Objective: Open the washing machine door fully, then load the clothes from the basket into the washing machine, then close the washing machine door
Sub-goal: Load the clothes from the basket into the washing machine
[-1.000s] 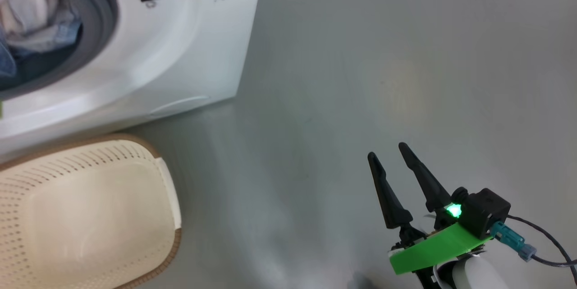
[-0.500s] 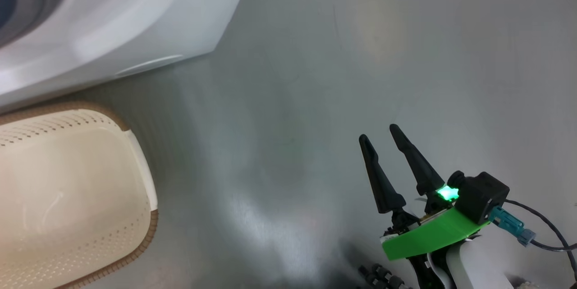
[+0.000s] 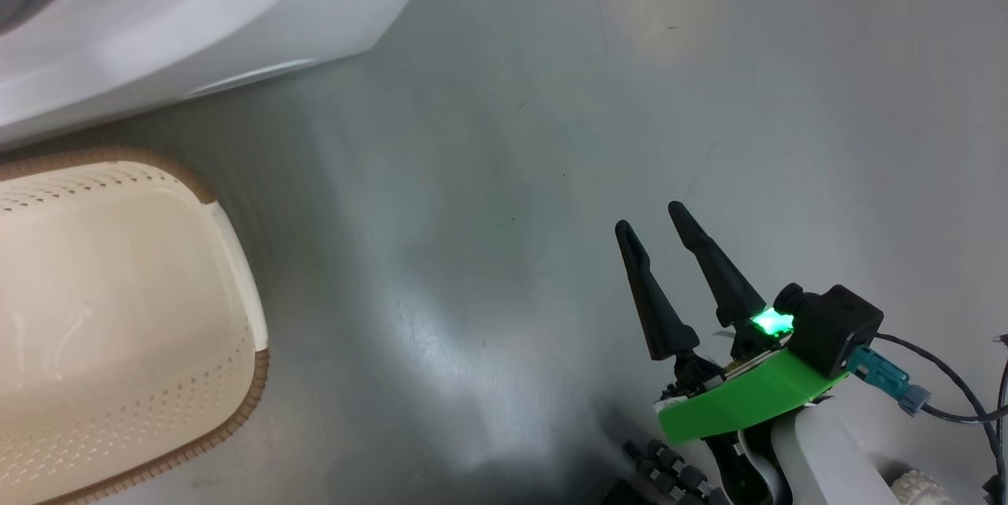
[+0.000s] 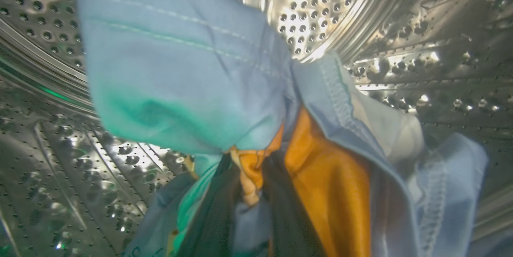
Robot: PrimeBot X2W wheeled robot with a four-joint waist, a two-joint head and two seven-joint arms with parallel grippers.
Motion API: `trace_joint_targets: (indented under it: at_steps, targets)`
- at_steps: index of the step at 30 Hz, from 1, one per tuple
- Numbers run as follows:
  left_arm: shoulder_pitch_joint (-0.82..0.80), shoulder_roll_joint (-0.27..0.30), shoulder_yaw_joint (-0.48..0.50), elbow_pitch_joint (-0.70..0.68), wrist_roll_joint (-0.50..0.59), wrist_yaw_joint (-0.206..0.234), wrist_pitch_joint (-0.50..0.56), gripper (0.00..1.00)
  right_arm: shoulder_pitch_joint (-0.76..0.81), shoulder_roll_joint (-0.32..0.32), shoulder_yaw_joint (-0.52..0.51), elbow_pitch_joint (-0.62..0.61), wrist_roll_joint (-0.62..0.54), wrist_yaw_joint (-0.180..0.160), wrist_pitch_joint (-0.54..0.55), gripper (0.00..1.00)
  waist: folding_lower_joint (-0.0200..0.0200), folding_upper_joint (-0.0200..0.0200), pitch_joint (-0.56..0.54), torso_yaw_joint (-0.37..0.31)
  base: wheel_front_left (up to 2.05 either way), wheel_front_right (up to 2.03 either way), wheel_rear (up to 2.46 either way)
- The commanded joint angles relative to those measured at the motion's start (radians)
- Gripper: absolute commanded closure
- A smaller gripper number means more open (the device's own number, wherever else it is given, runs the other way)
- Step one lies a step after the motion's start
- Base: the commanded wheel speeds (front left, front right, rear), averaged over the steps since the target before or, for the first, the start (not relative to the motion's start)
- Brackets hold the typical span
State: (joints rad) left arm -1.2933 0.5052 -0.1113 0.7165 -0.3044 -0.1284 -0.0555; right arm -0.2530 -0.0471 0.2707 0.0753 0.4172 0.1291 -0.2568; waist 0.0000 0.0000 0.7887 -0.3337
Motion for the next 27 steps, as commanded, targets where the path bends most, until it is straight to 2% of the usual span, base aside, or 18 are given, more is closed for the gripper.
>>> trace_joint_targets:
  at_steps: [1, 3, 6, 13, 14, 15, 19, 27]
  targets:
    - [-0.028, 0.048, 0.009, -0.031, 0.019, -0.002, -0.049, 1.0, 0.01, -0.003, 0.022, -0.016, 0.004, 0.002, -0.005, 0.0, 0.0, 0.0, 0.003, 0.0, 0.0, 0.0, 0.0]
    - [-0.037, 0.047, 0.003, -0.038, 0.033, 0.001, -0.125, 1.0, 0.007, -0.003, 0.025, -0.014, 0.007, 0.002, -0.005, 0.0, 0.0, 0.0, 0.003, -0.001, 0.0, 0.0, 0.0]
    - [-0.046, 0.044, -0.002, -0.039, 0.044, 0.004, -0.178, 1.0, 0.005, -0.003, 0.027, -0.011, 0.01, 0.002, -0.005, 0.0, 0.0, 0.0, 0.0, -0.003, 0.0, 0.0, 0.0]
    - [-0.044, 0.038, -0.021, 0.005, 0.037, 0.001, -0.189, 1.0, 0.001, -0.003, 0.033, -0.004, 0.012, 0.002, -0.005, 0.0, 0.0, 0.0, -0.011, -0.007, 0.0, 0.0, 0.0]
    - [-0.044, 0.036, -0.022, 0.019, 0.03, 0.001, -0.186, 0.7, 0.001, -0.003, 0.033, -0.003, 0.012, 0.002, -0.005, 0.0, 0.0, 0.0, -0.013, -0.008, 0.0, 0.0, 0.0]
    - [-0.043, 0.034, -0.022, 0.036, 0.022, 0.001, -0.176, 0.01, 0.001, -0.003, 0.033, -0.002, 0.013, 0.002, -0.005, 0.0, 0.0, 0.0, -0.016, -0.008, 0.0, 0.0, 0.0]
    - [-0.043, 0.03, -0.027, 0.089, 0.013, 0.004, -0.14, 0.0, 0.001, -0.003, 0.028, 0.002, 0.013, 0.002, -0.005, 0.0, 0.0, 0.0, -0.027, -0.006, 0.0, 0.0, 0.0]
    - [0.002, 0.005, -0.039, 0.121, 0.003, 0.013, -0.164, 0.0, 0.013, -0.003, -0.008, 0.001, -0.003, 0.002, -0.005, 0.0, 0.0, 0.0, -0.077, 0.023, 0.0, 0.0, 0.0]
